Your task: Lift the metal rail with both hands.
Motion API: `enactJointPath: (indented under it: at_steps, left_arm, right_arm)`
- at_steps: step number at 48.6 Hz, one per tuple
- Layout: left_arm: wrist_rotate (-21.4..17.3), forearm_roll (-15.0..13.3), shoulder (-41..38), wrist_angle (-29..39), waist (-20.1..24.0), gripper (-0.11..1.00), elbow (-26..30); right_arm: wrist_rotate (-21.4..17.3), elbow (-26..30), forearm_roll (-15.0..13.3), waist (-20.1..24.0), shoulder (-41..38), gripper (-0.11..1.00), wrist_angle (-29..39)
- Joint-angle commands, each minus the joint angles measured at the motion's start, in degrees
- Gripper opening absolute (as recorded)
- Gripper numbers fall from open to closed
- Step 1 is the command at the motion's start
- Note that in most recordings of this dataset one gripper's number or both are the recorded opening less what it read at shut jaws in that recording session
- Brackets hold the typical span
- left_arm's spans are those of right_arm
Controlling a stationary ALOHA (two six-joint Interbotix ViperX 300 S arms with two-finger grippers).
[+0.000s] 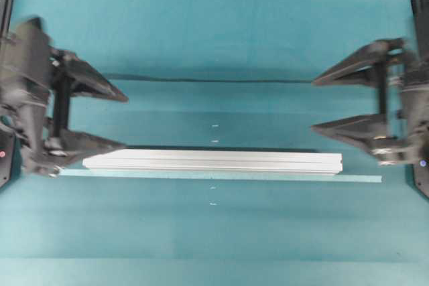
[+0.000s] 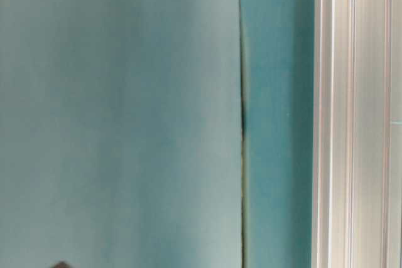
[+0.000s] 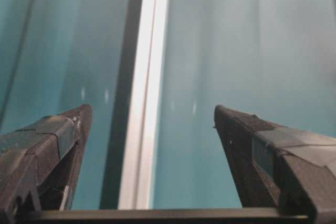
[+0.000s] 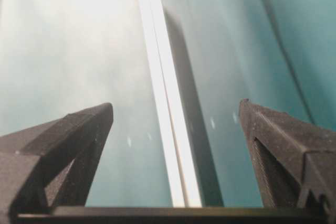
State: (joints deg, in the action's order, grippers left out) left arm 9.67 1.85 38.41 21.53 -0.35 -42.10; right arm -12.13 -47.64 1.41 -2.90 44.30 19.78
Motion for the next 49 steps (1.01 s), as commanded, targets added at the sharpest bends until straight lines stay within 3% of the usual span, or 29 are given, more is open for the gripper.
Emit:
enactJointPath:
  at_steps: [1, 13, 49]
  left_arm:
    - [0.0, 0.1, 2.1, -3.6, 0.6, 0.93, 0.2]
    - [0.0, 0.1, 6.2, -11.5, 1.5, 0.93, -1.0]
    - [-0.1, 0.1, 8.3, -12.8, 1.5, 0.93, -1.4]
  right_arm:
    - [-0.1, -0.4, -0.1, -0.3, 2.3, 0.99, 0.0]
    - [-0.4, -3.3, -0.1, -0.4, 8.3, 0.99, -0.6]
    - [-0.6, -7.1, -0.1, -1.5, 17.6, 0.99, -3.6]
